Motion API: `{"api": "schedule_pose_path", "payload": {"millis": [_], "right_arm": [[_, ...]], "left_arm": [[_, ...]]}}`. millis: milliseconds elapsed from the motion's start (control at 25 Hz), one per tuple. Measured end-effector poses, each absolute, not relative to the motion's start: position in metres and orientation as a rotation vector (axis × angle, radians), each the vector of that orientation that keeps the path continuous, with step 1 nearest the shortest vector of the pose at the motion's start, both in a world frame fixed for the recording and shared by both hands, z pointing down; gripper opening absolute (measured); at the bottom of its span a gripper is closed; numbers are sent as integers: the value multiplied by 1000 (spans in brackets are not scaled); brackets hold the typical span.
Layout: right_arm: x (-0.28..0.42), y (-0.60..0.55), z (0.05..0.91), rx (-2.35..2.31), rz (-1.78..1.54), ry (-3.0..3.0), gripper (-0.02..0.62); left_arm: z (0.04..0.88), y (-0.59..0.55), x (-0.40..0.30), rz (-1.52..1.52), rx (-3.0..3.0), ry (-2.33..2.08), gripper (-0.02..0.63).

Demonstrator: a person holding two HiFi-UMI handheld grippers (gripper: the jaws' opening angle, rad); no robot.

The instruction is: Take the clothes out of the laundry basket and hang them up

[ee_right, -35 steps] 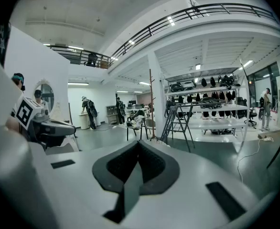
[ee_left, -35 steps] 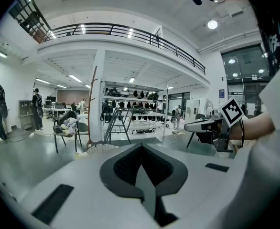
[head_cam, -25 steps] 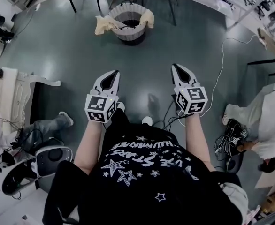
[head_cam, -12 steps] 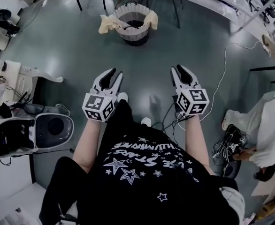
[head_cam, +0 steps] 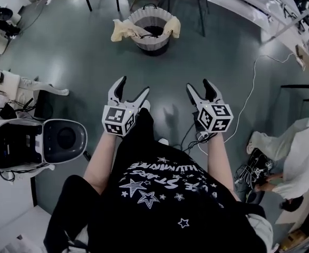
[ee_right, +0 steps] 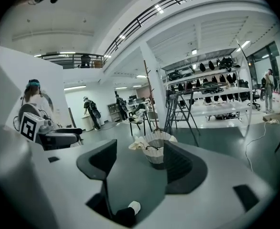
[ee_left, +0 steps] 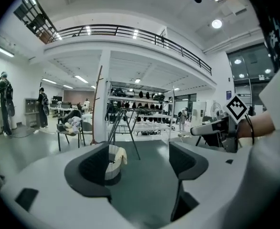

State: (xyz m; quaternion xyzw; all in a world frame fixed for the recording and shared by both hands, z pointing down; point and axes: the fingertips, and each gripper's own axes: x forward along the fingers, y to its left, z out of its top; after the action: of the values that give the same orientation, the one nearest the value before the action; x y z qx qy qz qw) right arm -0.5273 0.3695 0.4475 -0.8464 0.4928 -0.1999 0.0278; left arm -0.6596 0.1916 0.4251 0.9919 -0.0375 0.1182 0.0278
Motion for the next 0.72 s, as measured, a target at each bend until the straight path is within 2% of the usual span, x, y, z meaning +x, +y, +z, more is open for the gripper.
{"api": "schedule_pose_path", "payload": {"millis": [480, 720], "right_arm": [[-426, 181, 457, -2623, -867, 1574, 296], [-391, 82, 457, -2637, -921, 1595, 296]], "left_arm": [[454, -9, -573, 524, 2918, -216, 388], [458, -101, -541, 501, 2832, -241, 387]]}}
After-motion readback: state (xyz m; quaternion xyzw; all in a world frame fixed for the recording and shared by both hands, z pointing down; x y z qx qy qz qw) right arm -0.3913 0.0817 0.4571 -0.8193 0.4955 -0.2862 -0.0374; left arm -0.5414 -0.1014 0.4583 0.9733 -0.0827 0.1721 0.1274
